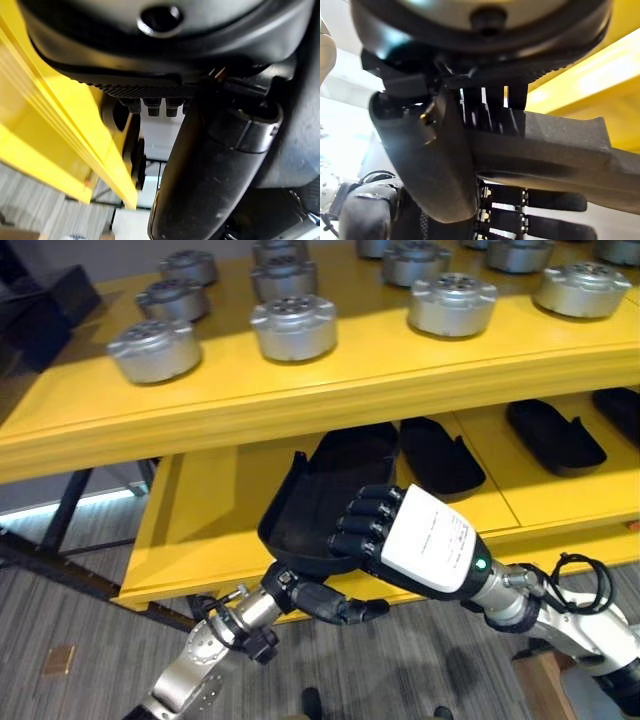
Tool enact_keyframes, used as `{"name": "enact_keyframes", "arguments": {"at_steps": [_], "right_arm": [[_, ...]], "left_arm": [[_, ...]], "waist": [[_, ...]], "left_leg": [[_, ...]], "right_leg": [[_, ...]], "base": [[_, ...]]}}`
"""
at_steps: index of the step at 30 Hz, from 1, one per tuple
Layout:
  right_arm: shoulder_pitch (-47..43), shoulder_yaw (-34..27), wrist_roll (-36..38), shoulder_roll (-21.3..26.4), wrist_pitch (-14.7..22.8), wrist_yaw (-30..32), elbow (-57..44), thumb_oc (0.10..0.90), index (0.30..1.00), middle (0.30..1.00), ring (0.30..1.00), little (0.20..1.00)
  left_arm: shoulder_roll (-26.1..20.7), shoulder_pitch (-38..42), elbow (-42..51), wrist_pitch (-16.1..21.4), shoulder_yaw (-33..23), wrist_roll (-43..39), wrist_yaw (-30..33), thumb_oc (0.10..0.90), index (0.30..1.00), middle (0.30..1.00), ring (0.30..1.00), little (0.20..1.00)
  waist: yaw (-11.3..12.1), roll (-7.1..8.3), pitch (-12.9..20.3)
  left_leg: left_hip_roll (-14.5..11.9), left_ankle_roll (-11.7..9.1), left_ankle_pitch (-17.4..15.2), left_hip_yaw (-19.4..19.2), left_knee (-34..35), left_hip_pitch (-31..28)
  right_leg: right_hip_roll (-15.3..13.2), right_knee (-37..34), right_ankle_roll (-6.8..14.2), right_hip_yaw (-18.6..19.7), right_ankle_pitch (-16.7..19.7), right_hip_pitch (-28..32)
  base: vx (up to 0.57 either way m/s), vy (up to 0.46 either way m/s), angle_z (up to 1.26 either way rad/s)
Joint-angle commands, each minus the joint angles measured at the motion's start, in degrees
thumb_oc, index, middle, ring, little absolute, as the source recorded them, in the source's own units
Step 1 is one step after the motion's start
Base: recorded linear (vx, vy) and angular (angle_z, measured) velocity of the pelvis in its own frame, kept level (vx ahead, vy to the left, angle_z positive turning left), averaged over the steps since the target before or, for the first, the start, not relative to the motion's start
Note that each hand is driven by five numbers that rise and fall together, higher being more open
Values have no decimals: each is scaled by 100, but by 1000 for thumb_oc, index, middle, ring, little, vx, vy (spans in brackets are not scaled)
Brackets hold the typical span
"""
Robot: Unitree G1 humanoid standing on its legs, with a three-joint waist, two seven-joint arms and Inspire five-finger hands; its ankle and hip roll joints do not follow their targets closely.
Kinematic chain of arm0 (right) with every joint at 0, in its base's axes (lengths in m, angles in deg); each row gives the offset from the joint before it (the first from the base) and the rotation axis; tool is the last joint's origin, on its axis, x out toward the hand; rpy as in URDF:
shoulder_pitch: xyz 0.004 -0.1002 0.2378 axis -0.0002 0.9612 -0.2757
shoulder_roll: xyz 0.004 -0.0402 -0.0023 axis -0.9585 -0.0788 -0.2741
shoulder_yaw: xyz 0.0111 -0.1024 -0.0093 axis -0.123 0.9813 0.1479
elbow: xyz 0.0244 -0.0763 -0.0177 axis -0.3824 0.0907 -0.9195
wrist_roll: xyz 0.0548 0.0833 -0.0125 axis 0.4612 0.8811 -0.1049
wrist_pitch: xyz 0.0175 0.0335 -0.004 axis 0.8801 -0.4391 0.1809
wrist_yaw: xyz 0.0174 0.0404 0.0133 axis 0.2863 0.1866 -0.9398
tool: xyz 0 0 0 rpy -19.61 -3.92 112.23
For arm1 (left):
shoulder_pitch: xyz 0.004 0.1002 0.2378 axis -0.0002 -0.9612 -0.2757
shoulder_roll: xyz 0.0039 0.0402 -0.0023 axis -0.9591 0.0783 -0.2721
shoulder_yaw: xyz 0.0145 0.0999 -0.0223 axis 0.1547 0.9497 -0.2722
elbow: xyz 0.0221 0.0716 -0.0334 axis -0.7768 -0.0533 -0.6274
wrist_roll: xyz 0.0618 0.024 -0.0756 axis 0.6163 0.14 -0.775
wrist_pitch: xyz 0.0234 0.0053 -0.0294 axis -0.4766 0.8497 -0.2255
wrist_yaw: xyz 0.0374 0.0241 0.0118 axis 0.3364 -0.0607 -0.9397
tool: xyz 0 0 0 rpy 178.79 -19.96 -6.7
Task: Move parts from the plastic box to the shelf.
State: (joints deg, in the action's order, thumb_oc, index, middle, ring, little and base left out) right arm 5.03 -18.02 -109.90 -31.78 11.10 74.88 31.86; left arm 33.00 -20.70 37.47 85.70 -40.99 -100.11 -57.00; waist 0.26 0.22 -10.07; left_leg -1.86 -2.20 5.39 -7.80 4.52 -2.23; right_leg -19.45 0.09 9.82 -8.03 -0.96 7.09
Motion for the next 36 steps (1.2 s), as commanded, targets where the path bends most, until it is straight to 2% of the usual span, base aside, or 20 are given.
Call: {"name": "enact_keyframes", "arguments": {"at_steps": [1, 4, 7, 8, 9, 15, 20, 23, 25, 26, 28, 29, 30, 32, 34, 35, 36], "right_arm": [[-347, -210, 565, 82, -441, 313, -649, 400, 300, 300, 300, 300], [-333, -190, 660, 124, -571, 229, -651, 400, 300, 300, 300, 300], [-340, -168, 656, 129, -582, 234, -637, 400, 300, 300, 300, 300], [-371, -99, 649, 165, -617, 244, -469, 400, 300, 300, 300, 300], [-407, -51, 647, 181, -666, 238, -428, 400, 300, 300, 300, 300], [-597, 129, 601, 214, -689, 151, -25, 400, 300, 300, 300, 300], [-938, 390, 435, 220, -734, 165, 422, 400, 300, 300, 300, 300], [-1105, 440, 273, 170, -839, 192, 750, 400, 300, 300, 300, 300], [-1218, 472, 164, 8, -922, 146, 967, 400, 300, 300, 300, 300], [-1231, 474, 163, 1, -933, 137, 972, 400, 300, 300, 300, 300], [-1308, 512, 195, -28, -1082, 69, 993, 400, 300, 300, 300, 300], [-1368, 533, 247, -25, -1203, -2, 990, 400, 300, 300, 300, 300], [-1390, 548, 284, 5, -1213, -4, 1007, 400, 300, 300, 300, 300], [-1417, 579, 336, 56, -1160, 13, 1009, 400, 300, 300, 300, 300], [-1421, 619, 325, 72, -1142, -20, 996, 400, 300, 300, 300, 300], [-1428, 643, 324, 89, -1097, -12, 1112, 400, 300, 300, 300, 300], [-1417, 631, 328, 109, -1073, -3, 1140, 400, 300, 300, 300, 300]], "left_arm": [[155, -28, 662, 756, -550, -226, 40, 900, 1000, 1000, 1000, 1000], [55, -233, 657, 799, -758, -273, 76, 900, 1000, 1000, 1000, 1000], [43, -265, 659, 800, -786, -276, 83, 900, 1000, 1000, 1000, 1000], [-9, -500, 608, 857, -1030, -232, 168, 900, 1000, 1000, 1000, 1000], [-25, -556, 611, 856, -1112, -221, 197, 900, 1000, 1000, 1000, 1000], [-39, -717, 509, 865, -1307, -68, 384, 900, 1000, 1000, 1000, 1000], [-46, -756, 397, 1026, -1323, -59, 332, 900, 1000, 1000, 1000, 1000], [-17, -724, 319, 1082, -1285, -9, 215, 900, 1000, 1000, 1000, 1000], [91, -747, 322, 1073, -1278, -32, 41, 900, 1000, 1000, 1000, 1000], [100, -756, 321, 1076, -1273, -18, 32, 900, 1000, 1000, 1000, 1000], [121, -723, 292, 1088, -1205, -1, -38, 900, 1000, 1000, 1000, 1000], [143, -603, 312, 1027, -1116, -16, -78, 900, 1000, 1000, 1000, 1000], [145, -564, 322, 1022, -1083, -27, -54, 900, 1000, 1000, 1000, 1000], [146, -483, 306, 1026, -1069, -86, 1, 900, 1000, 1000, 1000, 1000], [198, -366, 314, 943, -1039, -127, 8, 900, 1000, 1000, 1000, 1000], [312, -244, 314, 849, -920, -32, 18, 900, 1000, 1000, 1000, 1000], [314, -219, 312, 849, -885, -43, 14, 900, 1000, 1000, 1000, 1000]], "waist": [[-53, -163, 494], [107, -117, 507], [119, -109, 510], [337, -60, 525], [389, -40, 541], [635, 38, 532], [781, 84, 512], [881, 102, 469], [939, 86, 364], [933, 79, 353], [858, 65, 281], [728, 61, 263], [681, 66, 264], [621, 90, 260], [557, 135, 253], [432, 146, 288], [395, 143, 303]], "left_leg": [[-474, -8, -308, -30, -121, -208], [-413, 31, -310, 6, -50, -210], [-401, 40, -311, 12, -44, -210], [-322, 91, -342, 48, -16, -183], [-297, 110, -336, 68, -14, -136], [-131, 200, -386, 161, -55, -68], [-21, 282, -444, 144, -123, -16], [145, 450, -522, 199, -276, 73], [236, 598, -604, 111, -400, 58], [244, 616, -604, 109, -395, 50], [277, 664, -618, 158, -335, -19], [284, 651, -620, 274, -299, -36], [278, 619, -618, 294, -289, -37], [273, 536, -620, 255, -254, -66], [318, 488, -661, 244, -264, -92], [392, 475, -688, 365, -261, -135], [407, 477, -698, 403, -261, -138]], "right_leg": [[817, 251, -346, -81, 74, -233], [729, 151, -257, -234, 150, -175], [718, 134, -246, -255, 161, -164], [627, 41, -170, -405, 216, -94], [596, 6, -149, -453, 245, -99], [430, -56, -35, -629, 343, -45], [287, -15, 18, -748, 408, -36], [162, 495, -66, -830, 303, -99], [28, 1374, -119, -1002, 404, -340], [61, 1504, -126, -982, 399, -384], [378, 1840, -173, -749, 287, -653], [820, 1714, -241, -522, 108, -833], [983, 1569, -266, -482, 17, -861], [1203, 1182, -329, -511, -32, -815], [1363, 669, -376, -447, 69, -734], [1546, 260, -435, 9, 274, -723], [1586, 186, -454, 146, 305, -710]], "base": [[4, 240, 24], [-5, 125, 19], [-6, 60, 16], [-26, 182, 8], [-29, 197, 11], [-4, 128, 24], [4, 145, 14], [31, 263, 39], [44, 208, 33], [35, 143, 6], [33, 46, -8], [49, -20, -7], [53, -44, 16], [52, -54, 35], [126, -87, 20], [165, -85, 25], [144, -64, 27]]}}
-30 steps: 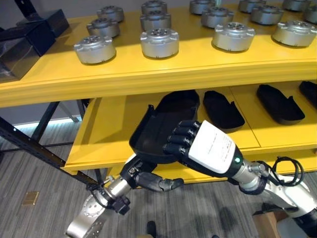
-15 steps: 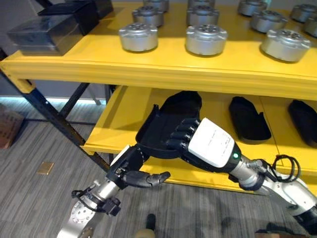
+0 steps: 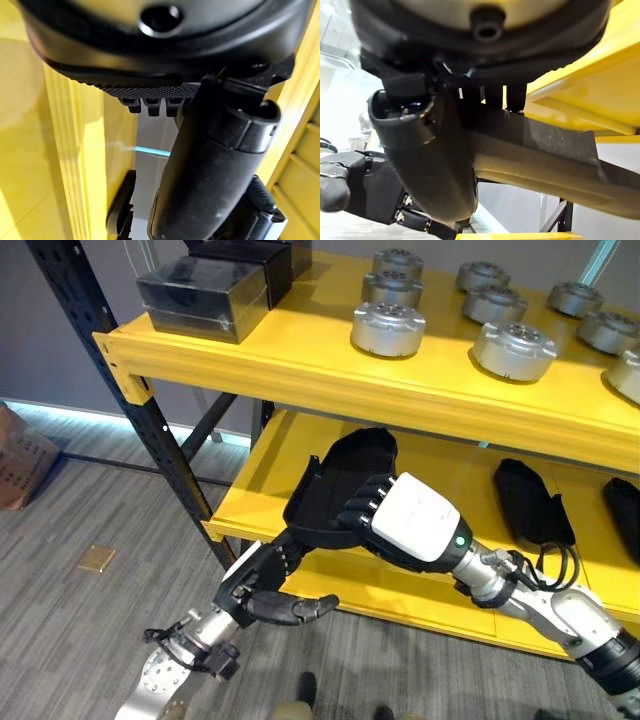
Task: Move parts from the plastic box to the shelf.
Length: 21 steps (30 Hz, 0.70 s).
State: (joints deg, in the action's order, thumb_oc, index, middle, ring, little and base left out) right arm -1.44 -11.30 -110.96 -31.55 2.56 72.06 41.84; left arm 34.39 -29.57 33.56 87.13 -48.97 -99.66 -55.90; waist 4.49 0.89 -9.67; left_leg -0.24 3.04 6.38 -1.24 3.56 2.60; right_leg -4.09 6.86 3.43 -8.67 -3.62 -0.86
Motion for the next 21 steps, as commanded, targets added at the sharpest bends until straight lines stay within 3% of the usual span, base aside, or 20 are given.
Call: {"name": "enact_keyframes", "arguments": {"at_steps": [1, 5, 15, 17, 21], "right_arm": [[-751, -57, 432, 106, -197, 285, 169, 400, 300, 300, 300, 300], [-644, -30, 375, 196, -40, 454, 555, 400, 300, 300, 300, 300], [-908, 190, 425, 168, -185, 507, 1154, 400, 300, 300, 300, 300], [-957, 210, 451, 190, -181, 473, 1213, 400, 300, 300, 300, 300], [-917, 90, 296, 137, -128, 511, 1444, 400, 300, 300, 300, 300]], "left_arm": [[173, 688, 702, 708, -59, -114, -107, 900, 1000, 1000, 1000, 1000], [93, 645, 728, 825, -10, -260, -176, 900, 1000, 1000, 1000, 1000], [76, 615, 751, 744, -90, -266, 118, 900, 1000, 1000, 1000, 1000], [82, 619, 755, 744, -84, -279, 118, 900, 1000, 1000, 1000, 1000], [152, 682, 723, 719, -113, -234, 12, 900, 1000, 1000, 1000, 1000]], "waist": [[-60, 73, 280], [-110, 71, 414], [-121, 130, 496], [-103, 144, 455], [-50, 195, 225]], "left_leg": [[258, -44, -805, -227, -164, -621], [228, -122, -863, -354, -220, -614], [81, -295, -1175, -620, -898, -582], [131, -300, -1186, -600, -1290, -450], [123, -433, -767, -425, -3019, 423]], "right_leg": [[80, -549, 170, 308, 593, 101], [65, -886, 144, 372, 680, 296], [57, -1070, 4, 215, 565, 572], [59, -1000, -61, 189, 526, 561], [84, -849, -263, 167, 512, 579]], "base": [[115, -60, 8], [142, -97, 3], [141, -134, 3], [48, -92, 1], [-1, -120, 0]]}}
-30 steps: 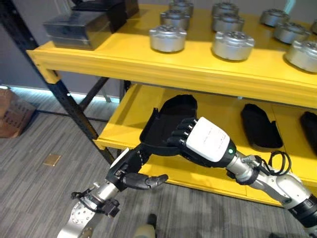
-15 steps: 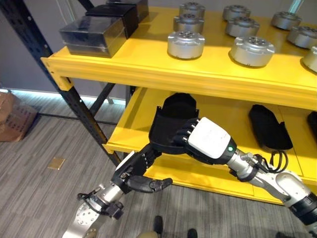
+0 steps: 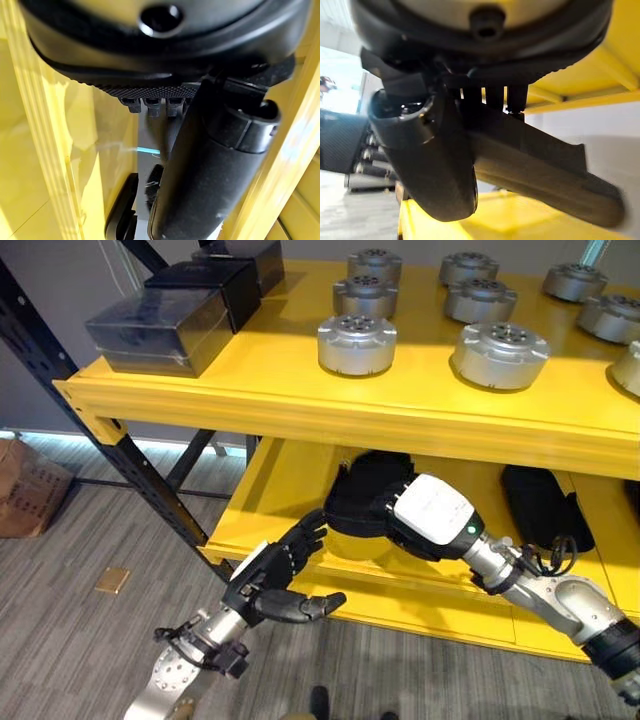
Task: Move parts from the plastic box to the shelf.
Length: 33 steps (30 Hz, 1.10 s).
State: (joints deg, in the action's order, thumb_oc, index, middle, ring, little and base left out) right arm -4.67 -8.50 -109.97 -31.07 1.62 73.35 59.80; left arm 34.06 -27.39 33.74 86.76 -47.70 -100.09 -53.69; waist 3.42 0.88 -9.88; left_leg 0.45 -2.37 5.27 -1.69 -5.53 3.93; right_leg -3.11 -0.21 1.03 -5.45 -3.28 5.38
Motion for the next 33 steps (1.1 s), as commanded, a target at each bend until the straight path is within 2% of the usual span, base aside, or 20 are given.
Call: {"name": "enact_keyframes", "arguments": {"at_steps": [1, 2, 3, 4, 5, 8, 11, 19, 26, 33], "right_arm": [[-603, -224, 173, 63, -26, 392, -216, 400, 300, 300, 300, 300], [-649, -207, 242, 38, -95, 324, -146, 400, 300, 300, 300, 300], [-709, -159, 279, 40, -119, 315, -58, 400, 300, 300, 300, 300], [-701, -146, 263, 29, -129, 331, -17, 400, 300, 300, 300, 300], [-569, -180, 153, 25, -116, 434, 74, 400, 300, 300, 300, 300], [-497, -280, 299, 133, -165, 374, -15, 400, 300, 300, 300, 300], [-441, -316, 352, 169, -137, 346, 118, 400, 300, 300, 300, 300], [-209, -362, 341, 373, -153, 22, 177, 400, 300, 300, 300, 300], [-411, -91, 217, 399, -83, -161, 578, 400, 300, 300, 300, 300], [-1306, 577, -154, 536, 26, -100, 1492, 400, 300, 300, 300, 300]], "left_arm": [[215, 499, 658, 762, -254, -155, -230, 900, 1000, 1000, 1000, 1000], [234, 547, 623, 748, -235, -186, -236, 900, 1000, 1000, 1000, 1000], [228, 570, 609, 764, -196, -239, -224, 900, 1000, 1000, 1000, 1000], [237, 571, 613, 763, -189, -239, -223, 900, 1000, 1000, 1000, 1000], [222, 585, 645, 745, -165, -242, -222, 900, 1000, 1000, 1000, 1000], [146, 728, 637, 696, -163, -262, -155, 900, 1000, 1000, 1000, 1000], [80, 811, 608, 643, -163, -390, -165, 900, 1000, 1000, 1000, 1000], [-29, 719, 661, 621, -237, -538, -369, 900, 1000, 1000, 1000, 1000], [-39, 744, 604, 614, -218, -508, -487, 900, 1000, 1000, 1000, 1000], [-118, 1119, 411, 804, -118, -609, -611, 900, 1000, 1000, 1000, 1000]], "waist": [[35, 179, 170], [-3, 152, 170], [-42, 122, 192], [-49, 100, 197], [-65, 56, 204], [-141, 43, 216], [-193, -21, 258], [-216, -58, 312], [-171, -50, 251], [-50, -174, -100]], "left_leg": [[-156, 11, -428, -410, -2163, 467], [-317, -35, -320, -496, -1879, 428], [-395, -9, -371, -604, -1407, 253], [-425, -13, -294, -597, -1151, 187], [-392, 44, -218, -436, -468, 25], [-374, 78, -417, -434, -49, -223], [-374, 42, -396, -442, 465, -568], [-353, 44, -435, -490, 651, -747], [-365, 46, -481, -523, 651, -701], [-356, 21, -455, -519, 595, -307]], "right_leg": [[19, -79, -37, -159, 458, -39], [40, -74, -25, -171, 446, -38], [32, -72, 4, -199, 430, -44], [28, -76, 24, -192, 431, -38], [-33, -27, 113, -126, 441, -63], [-124, 46, 172, -170, 453, -179], [-162, 43, 229, -239, 430, -177], [-241, 48, 272, -338, 366, -151], [-271, 36, 290, -349, 375, -236], [-288, 174, 284, -328, 380, -713]], "base": [[31, -43, 15], [73, 37, 7], [86, 91, -8], [137, 168, -1], [105, 125, 9], [33, 84, 4], [54, 81, 7], [40, 37, 8], [1, -30, -1], [-109, -39, -1]]}}
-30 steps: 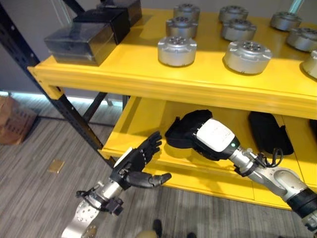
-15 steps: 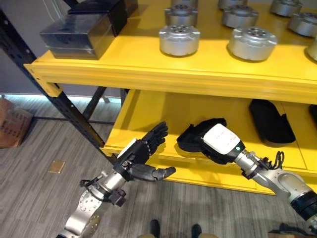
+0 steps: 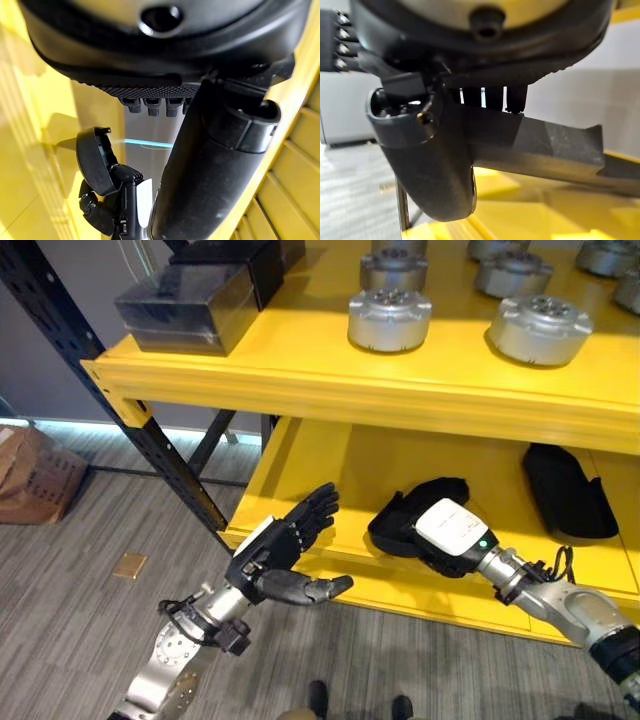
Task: Move parts from the plastic box to the shelf.
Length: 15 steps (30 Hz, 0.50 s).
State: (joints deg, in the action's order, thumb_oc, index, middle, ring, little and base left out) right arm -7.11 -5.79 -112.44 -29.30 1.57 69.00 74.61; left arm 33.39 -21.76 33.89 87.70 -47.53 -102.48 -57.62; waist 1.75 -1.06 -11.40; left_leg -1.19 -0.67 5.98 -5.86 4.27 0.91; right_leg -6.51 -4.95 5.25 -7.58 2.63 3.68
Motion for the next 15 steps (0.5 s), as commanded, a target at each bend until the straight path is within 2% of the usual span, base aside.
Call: {"name": "enact_keyframes", "arguments": {"at_steps": [1, 8, 15], "right_arm": [[-1108, 337, 90, 374, 57, 359, 50, 400, 300, 300, 300, 300], [-1880, 1034, -277, 652, -28, 394, 625, 400, 300, 300, 300, 300], [-2056, 1243, -542, 722, -102, 506, 788, 400, 300, 300, 300, 300]], "left_arm": [[-52, 573, 389, 723, -136, -373, -223, 900, 1000, 1000, 1000, 1000], [-64, 802, 353, 809, -114, -382, -293, 900, 1000, 1000, 1000, 1000], [-36, 783, 369, 793, -113, -334, -325, 900, 1000, 1000, 1000, 1000]], "waist": [[121, 12, 32], [216, -78, -315], [246, -97, -400]], "left_leg": [[-190, -150, -525, -99, -388, 16], [-157, -168, -465, -60, -462, 360], [-165, -185, -448, -46, -524, 458]], "right_leg": [[53, 655, -140, -114, -211, -566], [71, 766, -180, -105, -204, -936], [83, 815, -202, -118, -212, -1028]], "base": [[-174, -39, 1], [-85, -51, -2], [-8, -23, -1]]}}
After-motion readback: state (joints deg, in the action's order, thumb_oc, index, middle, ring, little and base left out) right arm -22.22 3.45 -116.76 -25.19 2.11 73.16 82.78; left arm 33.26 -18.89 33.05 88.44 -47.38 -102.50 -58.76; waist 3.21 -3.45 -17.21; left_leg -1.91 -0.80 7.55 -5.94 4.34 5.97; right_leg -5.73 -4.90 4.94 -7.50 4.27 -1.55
